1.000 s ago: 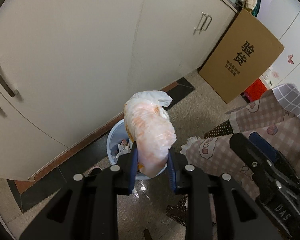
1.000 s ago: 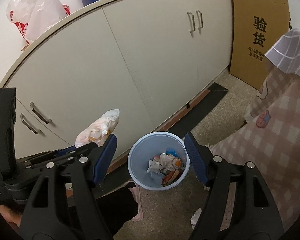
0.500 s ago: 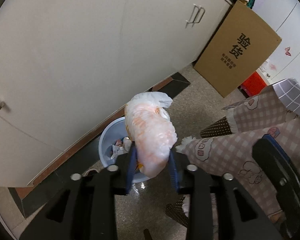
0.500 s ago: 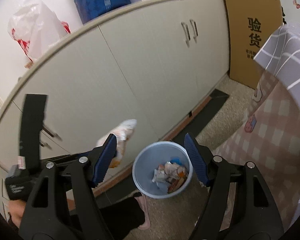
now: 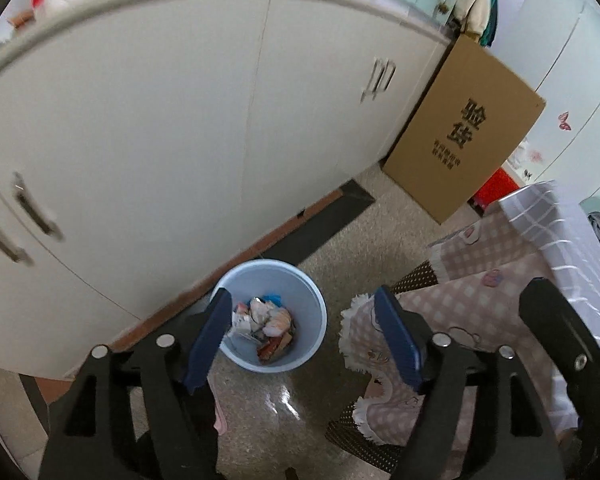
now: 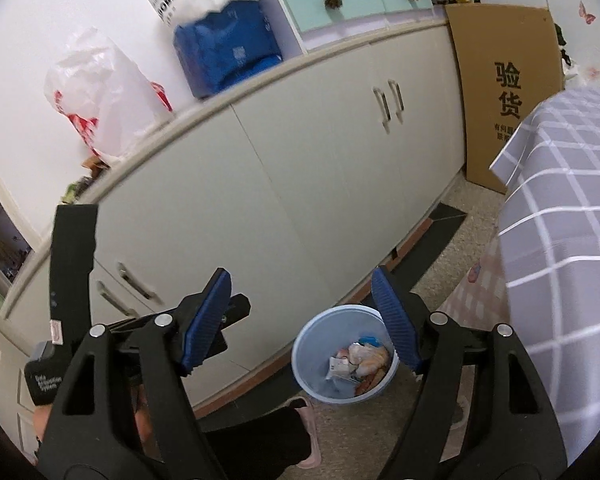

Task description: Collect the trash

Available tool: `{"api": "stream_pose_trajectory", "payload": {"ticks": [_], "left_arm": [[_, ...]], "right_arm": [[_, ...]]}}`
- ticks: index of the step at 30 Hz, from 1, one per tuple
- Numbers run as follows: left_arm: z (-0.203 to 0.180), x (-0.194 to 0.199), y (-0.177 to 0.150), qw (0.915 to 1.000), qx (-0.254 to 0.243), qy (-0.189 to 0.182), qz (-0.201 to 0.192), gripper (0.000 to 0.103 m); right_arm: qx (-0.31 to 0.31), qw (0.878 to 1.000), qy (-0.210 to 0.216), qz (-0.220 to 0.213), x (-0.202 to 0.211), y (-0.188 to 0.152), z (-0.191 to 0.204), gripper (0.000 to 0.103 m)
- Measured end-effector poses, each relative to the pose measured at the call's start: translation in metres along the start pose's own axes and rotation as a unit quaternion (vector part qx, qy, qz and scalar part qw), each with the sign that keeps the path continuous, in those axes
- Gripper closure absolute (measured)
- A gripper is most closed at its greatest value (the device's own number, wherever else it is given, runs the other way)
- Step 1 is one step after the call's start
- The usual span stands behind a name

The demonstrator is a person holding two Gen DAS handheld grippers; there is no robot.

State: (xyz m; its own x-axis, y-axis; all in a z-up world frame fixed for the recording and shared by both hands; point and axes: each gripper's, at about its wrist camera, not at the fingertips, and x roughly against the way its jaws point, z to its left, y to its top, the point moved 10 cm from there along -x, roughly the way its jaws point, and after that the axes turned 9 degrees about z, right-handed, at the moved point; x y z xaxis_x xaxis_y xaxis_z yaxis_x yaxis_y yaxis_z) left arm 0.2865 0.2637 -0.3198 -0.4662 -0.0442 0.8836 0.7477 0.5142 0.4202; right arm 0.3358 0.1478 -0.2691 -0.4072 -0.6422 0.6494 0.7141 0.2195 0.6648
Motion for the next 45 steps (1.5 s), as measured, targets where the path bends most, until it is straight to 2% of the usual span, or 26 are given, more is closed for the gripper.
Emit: {"api": "stream_pose_trajectory", "payload": {"ticks": [5, 8, 10, 14, 19, 22, 28, 31, 36, 43, 45], "left_arm": [[-0.014, 0.076, -0.003, 0.9973, -0.024, 0.010, -0.068, 0.025], [-0.027, 0.128, -0.008, 0.9913, -0.039, 0.023, -0.124, 0.024], [-0.040, 0.158, -0.016, 0.9871, -0.049, 0.013, -0.152, 0.021], [-0.069, 0.204, -0.034, 0.9777, -0.077, 0.015, -0.195, 0.021], [-0.106, 0.250, -0.061, 0.9656, -0.113, -0.001, -0.234, 0.020], [-0.130, 0.279, -0.079, 0.9548, -0.141, 0.008, -0.261, 0.016], [-0.160, 0.326, -0.111, 0.9406, -0.169, -0.028, -0.293, 0.012], [-0.169, 0.342, -0.125, 0.9362, -0.172, -0.036, -0.304, 0.009], [-0.183, 0.357, -0.144, 0.9312, -0.180, -0.047, -0.313, 0.008], [-0.198, 0.372, -0.161, 0.9197, -0.200, -0.054, -0.333, 0.008], [-0.201, 0.373, -0.165, 0.9190, -0.203, -0.060, -0.332, 0.008]], "right_arm": [[0.012, 0.999, -0.003, -0.040, 0.062, 0.006, 0.020, 0.027], [0.014, 0.998, -0.016, -0.067, 0.100, 0.008, 0.023, 0.025], [0.011, 0.996, -0.022, -0.085, 0.127, 0.008, 0.023, 0.023], [0.007, 0.991, -0.056, -0.121, 0.187, 0.001, 0.018, 0.020], [0.014, 0.981, -0.114, -0.159, 0.252, -0.009, 0.011, 0.016], [0.018, 0.972, -0.149, -0.183, 0.293, -0.021, 0.009, 0.013], [0.005, 0.957, -0.190, -0.221, 0.352, -0.044, 0.009, 0.009], [0.000, 0.950, -0.200, -0.240, 0.378, -0.057, 0.010, 0.009], [0.012, 0.933, -0.239, -0.267, 0.411, -0.073, 0.015, 0.007], [0.006, 0.929, -0.247, -0.277, 0.429, -0.088, 0.012, 0.007], [0.005, 0.927, -0.248, -0.280, 0.433, -0.091, 0.009, 0.007]]}}
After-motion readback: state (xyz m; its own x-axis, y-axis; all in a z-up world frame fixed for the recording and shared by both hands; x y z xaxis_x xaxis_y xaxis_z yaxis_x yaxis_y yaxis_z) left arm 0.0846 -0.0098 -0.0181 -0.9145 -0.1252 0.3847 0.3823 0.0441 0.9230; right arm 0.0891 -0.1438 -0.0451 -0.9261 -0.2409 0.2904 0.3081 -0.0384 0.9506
